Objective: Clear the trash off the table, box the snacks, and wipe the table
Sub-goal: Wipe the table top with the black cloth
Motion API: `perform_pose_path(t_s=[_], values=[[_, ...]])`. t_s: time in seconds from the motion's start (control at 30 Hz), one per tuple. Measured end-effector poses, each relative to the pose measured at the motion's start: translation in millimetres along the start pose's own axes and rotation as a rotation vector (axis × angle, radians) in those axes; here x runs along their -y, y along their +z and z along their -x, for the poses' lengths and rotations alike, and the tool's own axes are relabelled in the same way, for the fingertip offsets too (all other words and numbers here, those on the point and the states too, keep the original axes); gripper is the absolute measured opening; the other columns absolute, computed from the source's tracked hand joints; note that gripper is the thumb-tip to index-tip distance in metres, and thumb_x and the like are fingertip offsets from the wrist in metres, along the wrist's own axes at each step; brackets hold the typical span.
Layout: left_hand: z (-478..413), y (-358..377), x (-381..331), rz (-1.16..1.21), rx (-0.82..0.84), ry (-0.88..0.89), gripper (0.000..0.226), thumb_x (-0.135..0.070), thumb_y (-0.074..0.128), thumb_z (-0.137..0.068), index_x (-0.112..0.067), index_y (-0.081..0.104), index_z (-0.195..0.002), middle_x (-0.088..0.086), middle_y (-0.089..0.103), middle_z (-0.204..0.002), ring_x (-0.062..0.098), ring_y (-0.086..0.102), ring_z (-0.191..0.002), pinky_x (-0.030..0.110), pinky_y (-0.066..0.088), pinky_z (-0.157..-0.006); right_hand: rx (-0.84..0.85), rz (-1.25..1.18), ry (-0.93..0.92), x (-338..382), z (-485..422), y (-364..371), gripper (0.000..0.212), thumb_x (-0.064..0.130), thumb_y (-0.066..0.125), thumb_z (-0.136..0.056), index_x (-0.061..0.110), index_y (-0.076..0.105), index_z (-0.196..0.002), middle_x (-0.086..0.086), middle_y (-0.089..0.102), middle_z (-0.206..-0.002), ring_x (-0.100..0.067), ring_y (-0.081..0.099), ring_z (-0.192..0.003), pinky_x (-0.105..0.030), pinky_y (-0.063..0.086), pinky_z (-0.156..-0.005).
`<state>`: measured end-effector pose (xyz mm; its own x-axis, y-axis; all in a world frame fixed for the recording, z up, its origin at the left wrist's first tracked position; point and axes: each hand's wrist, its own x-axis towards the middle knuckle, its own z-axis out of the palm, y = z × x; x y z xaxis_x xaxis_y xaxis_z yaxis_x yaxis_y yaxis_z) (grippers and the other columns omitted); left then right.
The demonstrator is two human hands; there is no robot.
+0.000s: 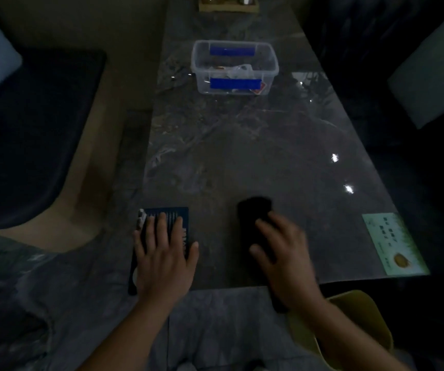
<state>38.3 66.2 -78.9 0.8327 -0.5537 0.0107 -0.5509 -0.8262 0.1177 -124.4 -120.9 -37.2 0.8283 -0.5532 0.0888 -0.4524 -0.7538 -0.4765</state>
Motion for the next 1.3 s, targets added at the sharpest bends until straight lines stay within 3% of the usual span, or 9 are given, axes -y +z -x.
perform_pose_path(t_s=[0.07, 0.13, 0.33, 0.47, 0.57, 0.77, 1.0, 1.2, 1.3], values=[[-1, 1, -1, -0.001, -0.001, -0.008, 0.068, -0.058, 0.031, -0.092, -0.017, 0.040, -0.145, 0.018, 0.035, -0.155, 0.037, 0.022, -0.147, 0.062, 0.018, -0.116, 0.140, 0.230, -0.289, -8, 5, 20, 0.049, 0.054, 0.050, -0.096, 0.034, 0.057, -0.140, -0.001, 0.043, -0.157, -0.031, 0.034, -0.147, -0.053, 0.029, -0.117], [-1, 3, 0, 0.003, -0.007, -0.012, 0.068, -0.058, 0.030, -0.093, -0.017, 0.039, -0.146, 0.017, 0.034, -0.156, 0.037, 0.022, -0.147, 0.061, 0.019, -0.117, 0.138, 0.312, -0.347, -39, -18, 19, 0.050, 0.057, 0.040, -0.098, 0.037, 0.057, -0.140, 0.000, 0.046, -0.155, -0.030, 0.035, -0.147, -0.055, 0.028, -0.118], [-3, -6, -4, 0.027, 0.091, -0.069, 0.071, -0.060, 0.030, -0.092, -0.020, 0.032, -0.150, 0.014, 0.022, -0.162, 0.033, 0.008, -0.151, 0.059, 0.006, -0.120, 0.052, 0.316, 0.191, -69, -79, -4, 0.051, 0.051, 0.037, -0.102, 0.037, 0.042, -0.150, -0.009, 0.033, -0.163, -0.038, 0.021, -0.151, -0.057, 0.017, -0.121], [-17, -17, -38, 0.030, 0.001, 0.000, 0.066, -0.055, 0.046, -0.089, -0.014, 0.043, -0.141, 0.018, 0.034, -0.155, 0.036, 0.016, -0.148, 0.061, 0.010, -0.119, 0.128, 0.310, -0.182, -14, -8, 33, 0.049, 0.057, 0.034, -0.099, 0.042, 0.050, -0.144, -0.003, 0.040, -0.159, -0.035, 0.031, -0.148, -0.055, 0.023, -0.120], [-15, -11, -72, 0.056, 0.010, 0.156, 0.066, -0.056, 0.032, -0.095, -0.021, 0.029, -0.151, 0.013, 0.022, -0.162, 0.032, 0.008, -0.151, 0.055, 0.006, -0.122, 0.183, 0.325, -0.314, -51, -29, 7, 0.054, 0.058, 0.032, -0.100, 0.032, 0.060, -0.138, -0.006, 0.048, -0.154, -0.034, 0.039, -0.144, -0.052, 0.030, -0.118], [-12, 0, -75, 0.027, 0.061, 0.148, 0.067, -0.059, 0.020, -0.096, -0.026, 0.019, -0.155, 0.010, 0.015, -0.165, 0.030, 0.004, -0.152, 0.054, 0.005, -0.122, 0.095, 0.348, 0.235, -93, -98, -26, 0.056, 0.047, 0.030, -0.103, 0.022, 0.046, -0.150, -0.016, 0.034, -0.160, -0.040, 0.021, -0.150, -0.056, 0.020, -0.120], [-12, 2, -73, 0.040, 0.068, 0.155, 0.065, -0.057, 0.023, -0.097, -0.024, 0.025, -0.153, 0.010, 0.016, -0.165, 0.029, 0.005, -0.152, 0.054, 0.008, -0.122, 0.296, 0.372, -0.410, -50, -30, 5, 0.055, 0.059, 0.024, -0.102, 0.037, 0.050, -0.145, 0.001, 0.040, -0.159, -0.031, 0.032, -0.148, -0.049, 0.022, -0.121], [-12, 1, -75, 0.036, 0.060, 0.145, 0.066, -0.058, 0.022, -0.096, -0.025, 0.022, -0.154, 0.010, 0.018, -0.164, 0.029, 0.007, -0.152, 0.054, 0.009, -0.121, 0.102, 0.370, 0.171, -88, -110, -18, 0.053, 0.048, 0.031, -0.103, 0.029, 0.039, -0.153, -0.009, 0.030, -0.164, -0.034, 0.019, -0.152, -0.052, 0.017, -0.122], [-12, -1, -75, 0.056, 0.077, 0.158, 0.066, -0.058, 0.022, -0.096, -0.027, 0.022, -0.154, 0.007, 0.014, -0.165, 0.027, 0.003, -0.152, 0.052, 0.005, -0.122, 0.155, 0.384, -0.035, -36, -75, 18, 0.054, 0.049, 0.029, -0.103, 0.030, 0.040, -0.152, -0.007, 0.033, -0.162, -0.033, 0.023, -0.151, -0.053, 0.019, -0.120]])
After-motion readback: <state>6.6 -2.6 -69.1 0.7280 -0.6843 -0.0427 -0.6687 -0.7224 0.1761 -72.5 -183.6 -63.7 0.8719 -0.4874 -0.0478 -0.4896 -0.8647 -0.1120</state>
